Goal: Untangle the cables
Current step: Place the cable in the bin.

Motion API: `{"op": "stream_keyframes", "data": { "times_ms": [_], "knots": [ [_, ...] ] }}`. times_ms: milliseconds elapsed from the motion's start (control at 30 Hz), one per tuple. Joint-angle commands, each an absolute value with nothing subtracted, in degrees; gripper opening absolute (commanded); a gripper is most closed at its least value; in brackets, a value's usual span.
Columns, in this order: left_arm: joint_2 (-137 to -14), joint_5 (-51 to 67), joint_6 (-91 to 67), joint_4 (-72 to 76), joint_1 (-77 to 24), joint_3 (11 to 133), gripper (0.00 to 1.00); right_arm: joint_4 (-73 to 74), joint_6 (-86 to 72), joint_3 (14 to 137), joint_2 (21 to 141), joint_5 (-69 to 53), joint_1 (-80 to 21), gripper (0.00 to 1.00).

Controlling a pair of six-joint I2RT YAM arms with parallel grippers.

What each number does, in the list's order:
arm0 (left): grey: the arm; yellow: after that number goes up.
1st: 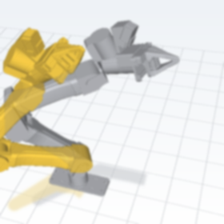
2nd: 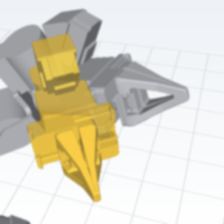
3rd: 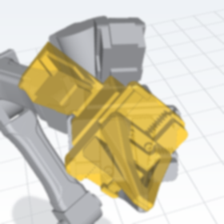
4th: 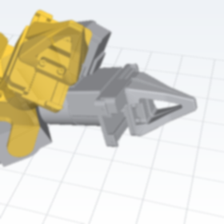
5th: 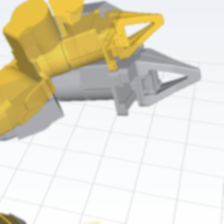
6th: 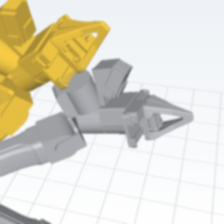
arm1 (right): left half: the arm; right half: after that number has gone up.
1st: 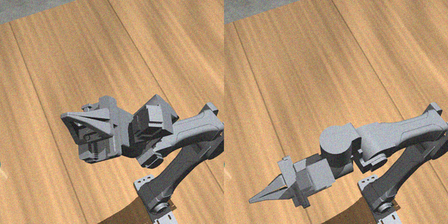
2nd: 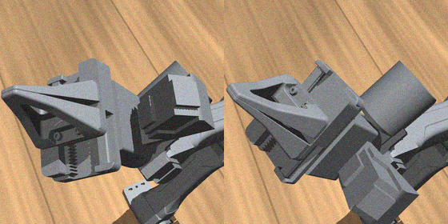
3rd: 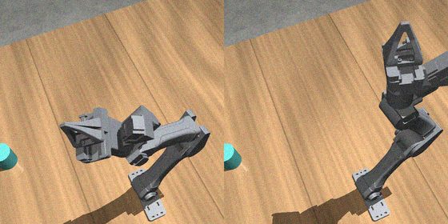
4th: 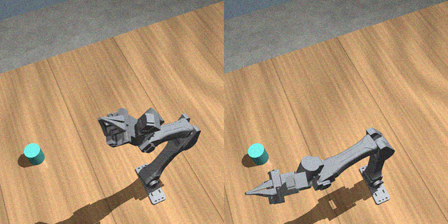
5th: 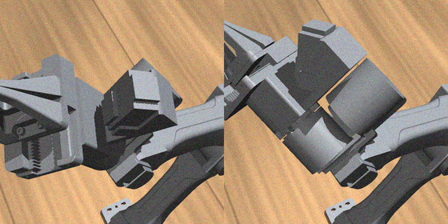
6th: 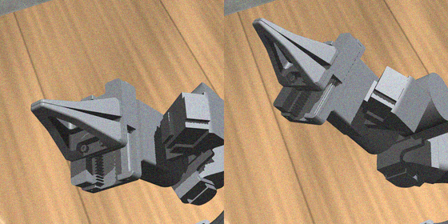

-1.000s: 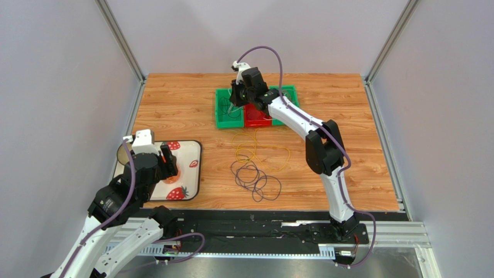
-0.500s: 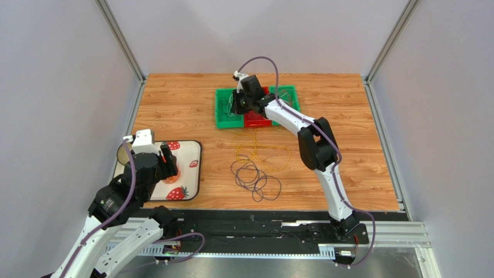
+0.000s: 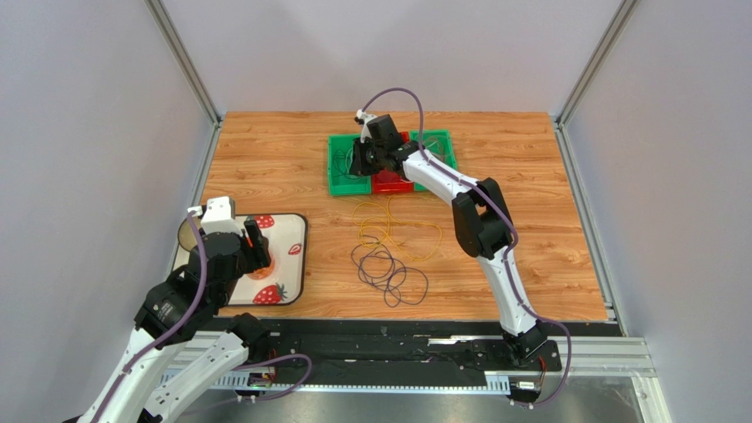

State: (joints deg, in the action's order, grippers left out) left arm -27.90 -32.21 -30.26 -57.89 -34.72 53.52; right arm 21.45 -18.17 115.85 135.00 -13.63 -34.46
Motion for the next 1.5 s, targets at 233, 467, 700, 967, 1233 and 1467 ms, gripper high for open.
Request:
{"op": "stream_keyframes", "data": {
  "times_ms": [233,467,700,967,1233,1467],
  "knots": [
    [-29.00,-32.17,-29.18,-56.60,-34.10,53.26,0.70,25.49,-16.79,115.58,125.34,-12.13,-35.07,0.41],
    [-29.00,-31.99,-29.18,-56.60,-34.01,53.35,0.70,27.77,-15.82,111.81,116.82,-8.44,-36.04,0.42],
    [-30.84,-26.99,-28.04,-56.16,-34.10,54.84,0.69,24.61,-15.73,96.44,104.43,-1.59,-36.12,0.42],
    [-38.31,-13.46,-32.16,-46.08,-34.10,53.44,0.67,23.82,-23.09,81.41,93.97,0.00,-36.04,0.41],
    [-51.40,-7.83,-33.13,-37.19,-34.19,53.26,0.62,20.74,-30.06,68.30,90.09,-3.34,-37.17,0.38],
    [-60.37,-5.01,-34.10,-26.83,-34.45,51.24,0.61,21.62,-30.85,64.34,89.12,-4.39,-37.44,0.37]
  ]
}}
